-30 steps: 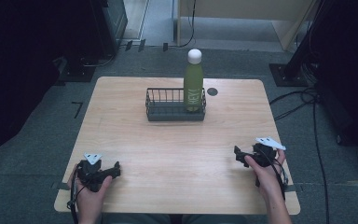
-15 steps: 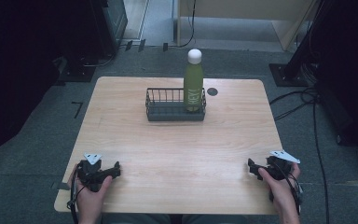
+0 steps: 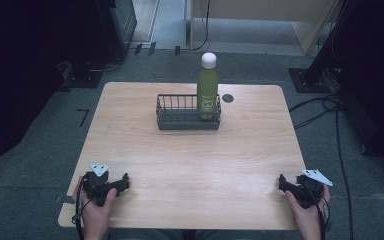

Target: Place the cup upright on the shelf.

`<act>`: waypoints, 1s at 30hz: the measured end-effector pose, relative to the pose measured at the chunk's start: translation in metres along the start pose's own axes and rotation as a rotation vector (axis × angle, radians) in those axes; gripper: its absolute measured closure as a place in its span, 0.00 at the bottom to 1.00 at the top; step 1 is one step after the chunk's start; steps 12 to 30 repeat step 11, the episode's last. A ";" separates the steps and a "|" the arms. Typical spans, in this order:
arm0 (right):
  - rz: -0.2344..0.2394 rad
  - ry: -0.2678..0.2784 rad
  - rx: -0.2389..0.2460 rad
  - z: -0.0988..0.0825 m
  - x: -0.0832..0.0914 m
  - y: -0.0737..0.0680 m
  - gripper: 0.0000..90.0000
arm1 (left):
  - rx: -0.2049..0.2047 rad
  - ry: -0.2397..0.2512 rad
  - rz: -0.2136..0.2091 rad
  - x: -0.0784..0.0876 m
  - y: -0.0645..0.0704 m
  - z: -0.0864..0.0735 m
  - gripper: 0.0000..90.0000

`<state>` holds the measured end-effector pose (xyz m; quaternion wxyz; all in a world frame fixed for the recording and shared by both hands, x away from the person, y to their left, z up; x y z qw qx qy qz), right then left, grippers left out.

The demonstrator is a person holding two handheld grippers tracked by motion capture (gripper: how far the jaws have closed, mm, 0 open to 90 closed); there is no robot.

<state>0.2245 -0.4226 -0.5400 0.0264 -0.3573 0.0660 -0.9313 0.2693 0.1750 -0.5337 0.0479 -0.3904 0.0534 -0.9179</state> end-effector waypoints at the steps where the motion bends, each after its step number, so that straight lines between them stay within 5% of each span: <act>1: 0.006 -0.004 0.006 0.000 0.000 0.000 0.12 | 0.000 0.000 0.000 0.000 0.000 0.000 0.00; 30: 0.007 -0.005 0.006 0.000 0.000 0.000 0.11 | 0.000 0.000 0.000 0.000 0.000 0.000 0.00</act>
Point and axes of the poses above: each handheld gripper's, and its own axes: x roughly backward along the jaws, z roughly out of its top, y roughly to its right, the point moved 2 cm from there along -x, roughly forward along the jaws, and after that the axes turned 10 degrees about z, right-handed, at the moved point
